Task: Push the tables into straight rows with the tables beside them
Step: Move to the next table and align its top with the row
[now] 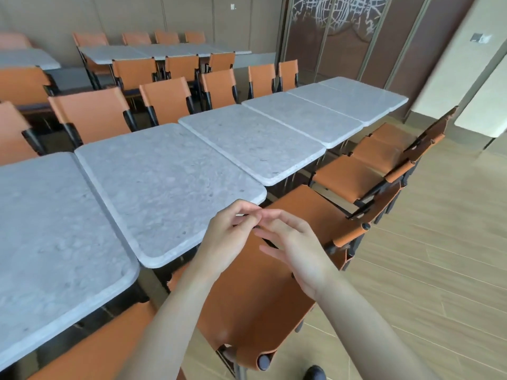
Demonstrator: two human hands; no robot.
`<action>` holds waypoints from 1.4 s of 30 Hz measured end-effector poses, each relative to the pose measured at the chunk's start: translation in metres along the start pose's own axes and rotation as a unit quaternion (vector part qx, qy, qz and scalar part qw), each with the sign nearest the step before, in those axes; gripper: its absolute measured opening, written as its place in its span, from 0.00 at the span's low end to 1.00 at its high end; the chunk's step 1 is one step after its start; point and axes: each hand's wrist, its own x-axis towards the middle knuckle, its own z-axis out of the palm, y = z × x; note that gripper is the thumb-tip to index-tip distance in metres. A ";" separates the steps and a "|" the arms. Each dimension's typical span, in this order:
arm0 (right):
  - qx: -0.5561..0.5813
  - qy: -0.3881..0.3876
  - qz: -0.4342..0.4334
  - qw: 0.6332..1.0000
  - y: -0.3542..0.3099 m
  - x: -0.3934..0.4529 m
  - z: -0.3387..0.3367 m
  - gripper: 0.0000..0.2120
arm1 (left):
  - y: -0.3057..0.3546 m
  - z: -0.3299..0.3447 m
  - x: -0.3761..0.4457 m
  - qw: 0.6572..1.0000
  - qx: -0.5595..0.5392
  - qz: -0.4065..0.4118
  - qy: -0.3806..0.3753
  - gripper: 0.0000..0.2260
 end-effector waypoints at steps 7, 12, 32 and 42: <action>-0.009 -0.069 0.028 0.997 0.011 0.112 -0.040 0.12 | -0.027 0.029 0.084 0.998 -0.019 -0.037 0.053 0.08; -0.021 -0.112 0.067 0.991 0.014 0.191 -0.058 0.12 | -0.040 0.042 0.162 0.992 -0.018 -0.088 0.091 0.08; -0.559 -0.270 -0.240 0.746 0.210 0.471 -0.060 0.39 | -0.307 -0.015 0.250 0.830 0.483 -0.264 0.088 0.45; -0.690 -0.260 -0.333 0.587 0.277 0.548 -0.046 0.63 | -0.393 -0.045 0.254 0.738 0.635 -0.223 0.062 0.52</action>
